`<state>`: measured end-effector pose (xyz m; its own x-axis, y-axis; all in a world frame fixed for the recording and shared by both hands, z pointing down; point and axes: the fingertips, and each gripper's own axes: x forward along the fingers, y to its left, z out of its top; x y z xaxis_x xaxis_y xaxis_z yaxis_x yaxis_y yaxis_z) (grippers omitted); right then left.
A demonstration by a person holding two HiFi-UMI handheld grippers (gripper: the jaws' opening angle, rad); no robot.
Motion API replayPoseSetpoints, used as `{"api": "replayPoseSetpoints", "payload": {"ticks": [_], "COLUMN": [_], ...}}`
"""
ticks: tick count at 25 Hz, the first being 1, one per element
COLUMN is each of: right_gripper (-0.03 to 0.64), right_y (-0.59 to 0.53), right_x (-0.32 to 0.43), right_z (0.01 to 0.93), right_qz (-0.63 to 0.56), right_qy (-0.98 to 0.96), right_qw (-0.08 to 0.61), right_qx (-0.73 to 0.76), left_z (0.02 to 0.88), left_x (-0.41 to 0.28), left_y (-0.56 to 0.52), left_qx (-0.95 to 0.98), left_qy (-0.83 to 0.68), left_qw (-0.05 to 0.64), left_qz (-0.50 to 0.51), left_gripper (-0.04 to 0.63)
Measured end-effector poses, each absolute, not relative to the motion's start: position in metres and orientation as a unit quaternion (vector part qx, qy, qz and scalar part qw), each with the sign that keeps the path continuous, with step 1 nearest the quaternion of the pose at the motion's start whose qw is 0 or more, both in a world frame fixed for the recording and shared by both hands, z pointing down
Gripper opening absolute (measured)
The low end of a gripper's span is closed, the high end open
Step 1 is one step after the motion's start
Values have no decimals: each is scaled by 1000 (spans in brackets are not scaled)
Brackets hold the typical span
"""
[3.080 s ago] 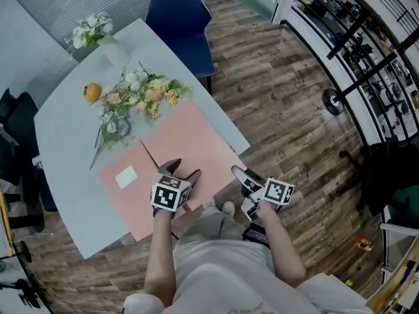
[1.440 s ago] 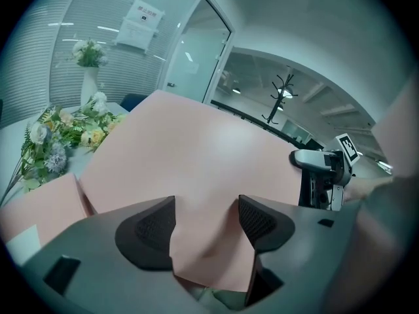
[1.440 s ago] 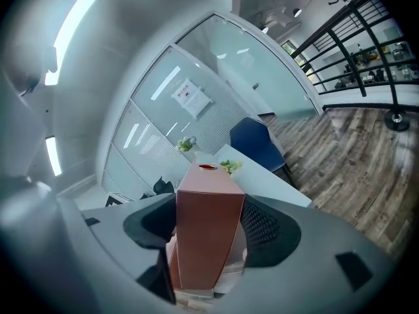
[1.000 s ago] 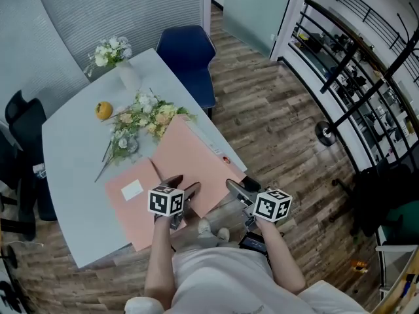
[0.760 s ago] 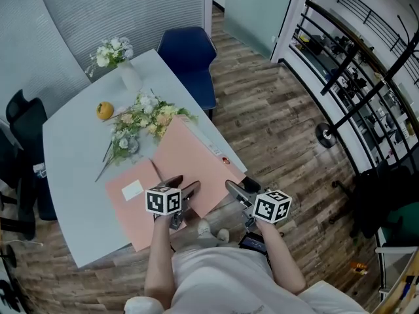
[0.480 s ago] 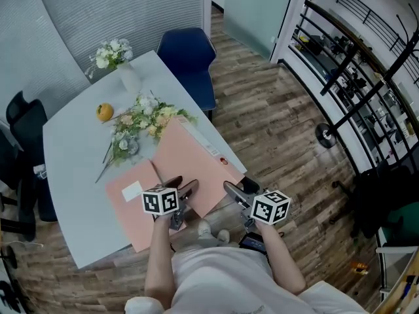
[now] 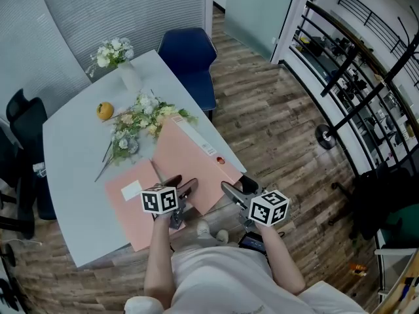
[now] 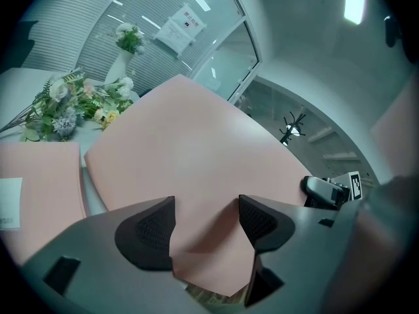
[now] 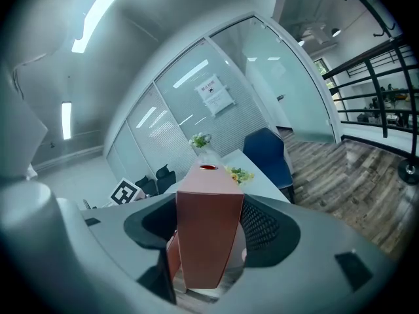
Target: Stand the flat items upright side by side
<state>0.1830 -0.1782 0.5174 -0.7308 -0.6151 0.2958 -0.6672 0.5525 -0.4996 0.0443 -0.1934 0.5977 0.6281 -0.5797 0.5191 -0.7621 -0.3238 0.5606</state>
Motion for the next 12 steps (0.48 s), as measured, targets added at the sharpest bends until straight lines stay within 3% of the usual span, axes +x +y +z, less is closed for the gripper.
{"api": "replayPoseSetpoints", "payload": {"ticks": [12], "right_gripper": [305], "right_y": [-175], "right_x": [178], "right_z": [507], "right_qz": [264], "right_qy": [-893], "right_qw": [60], "right_qx": [360], "left_z": [598], "left_x": [44], "left_y": [-192], "left_qx": [802], "left_qy": [-414], "left_qw": [421], "left_qz": [92], "left_gripper": [288]}}
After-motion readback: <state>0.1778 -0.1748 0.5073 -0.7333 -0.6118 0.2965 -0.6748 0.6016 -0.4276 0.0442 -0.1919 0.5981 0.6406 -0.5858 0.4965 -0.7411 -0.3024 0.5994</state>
